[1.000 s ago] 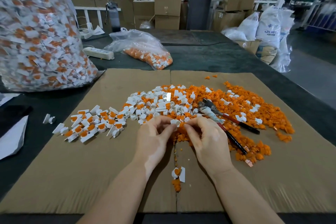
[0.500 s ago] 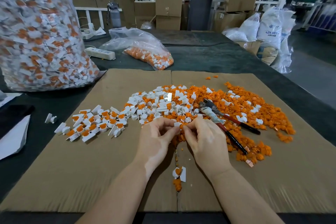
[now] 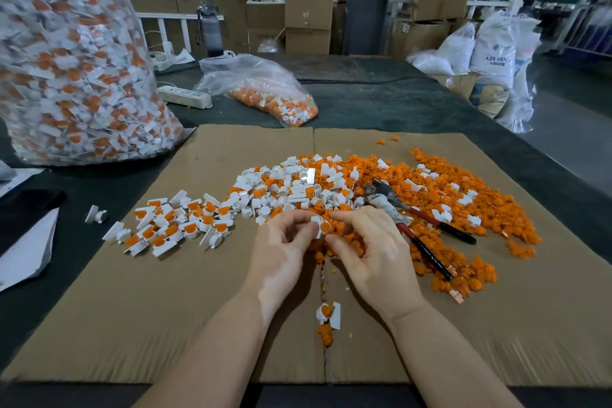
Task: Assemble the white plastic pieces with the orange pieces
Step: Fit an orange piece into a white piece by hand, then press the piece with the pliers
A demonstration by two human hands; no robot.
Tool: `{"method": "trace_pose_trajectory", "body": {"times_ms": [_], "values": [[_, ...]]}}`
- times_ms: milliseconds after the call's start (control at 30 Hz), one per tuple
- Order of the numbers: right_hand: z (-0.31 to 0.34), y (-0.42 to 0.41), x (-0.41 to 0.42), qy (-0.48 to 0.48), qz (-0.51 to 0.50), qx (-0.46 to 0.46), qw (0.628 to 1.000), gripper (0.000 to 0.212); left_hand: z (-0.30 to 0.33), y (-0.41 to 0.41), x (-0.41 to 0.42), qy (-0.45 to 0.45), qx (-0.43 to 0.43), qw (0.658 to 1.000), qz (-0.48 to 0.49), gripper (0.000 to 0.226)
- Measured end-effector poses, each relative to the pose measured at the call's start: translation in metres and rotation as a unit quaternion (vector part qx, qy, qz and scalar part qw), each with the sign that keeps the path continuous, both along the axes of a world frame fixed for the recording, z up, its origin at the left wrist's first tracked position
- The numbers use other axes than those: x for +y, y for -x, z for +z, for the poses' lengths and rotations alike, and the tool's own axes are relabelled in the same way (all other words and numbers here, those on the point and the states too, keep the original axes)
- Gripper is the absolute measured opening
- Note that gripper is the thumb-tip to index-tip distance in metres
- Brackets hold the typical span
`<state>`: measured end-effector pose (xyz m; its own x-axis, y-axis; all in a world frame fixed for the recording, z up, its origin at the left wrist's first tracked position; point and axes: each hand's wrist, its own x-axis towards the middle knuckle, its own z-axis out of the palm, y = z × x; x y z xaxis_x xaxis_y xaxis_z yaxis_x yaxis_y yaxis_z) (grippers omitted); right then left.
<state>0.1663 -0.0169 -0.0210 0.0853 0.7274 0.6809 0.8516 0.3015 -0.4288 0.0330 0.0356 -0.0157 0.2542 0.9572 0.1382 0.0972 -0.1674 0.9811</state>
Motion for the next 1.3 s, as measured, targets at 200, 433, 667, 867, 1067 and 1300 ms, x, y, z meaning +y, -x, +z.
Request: {"method": "trace_pose_trajectory", "body": {"times_ms": [200, 433, 667, 867, 1067, 1300], "values": [[0.001, 0.001, 0.0, 0.006, 0.008, -0.011, 1.0, 0.025, -0.002, 0.001, 0.0, -0.023, 0.028, 0.999, -0.011, 0.009], [0.002, 0.001, -0.001, 0.014, 0.001, -0.012, 1.0, 0.02, -0.003, 0.0, 0.001, -0.018, 0.023, 0.999, -0.013, 0.009], [0.002, 0.001, 0.0, 0.011, 0.002, -0.022, 1.0, 0.021, -0.002, -0.001, 0.001, -0.02, 0.022, 0.999, -0.015, 0.004], [0.007, -0.001, -0.004, 0.0, -0.028, -0.029, 0.999, 0.028, 0.0, -0.001, 0.0, -0.01, -0.002, 1.0, -0.011, 0.009], [0.026, -0.036, -0.004, 0.207, -0.305, 0.009, 0.93, 0.043, 0.0, 0.0, 0.004, -0.008, 0.004, 1.0, 0.001, 0.011], [0.035, -0.068, 0.004, 0.451, -0.31, -0.039, 0.836, 0.047, -0.002, -0.003, 0.007, 0.007, -0.002, 1.0, 0.004, 0.01]]}}
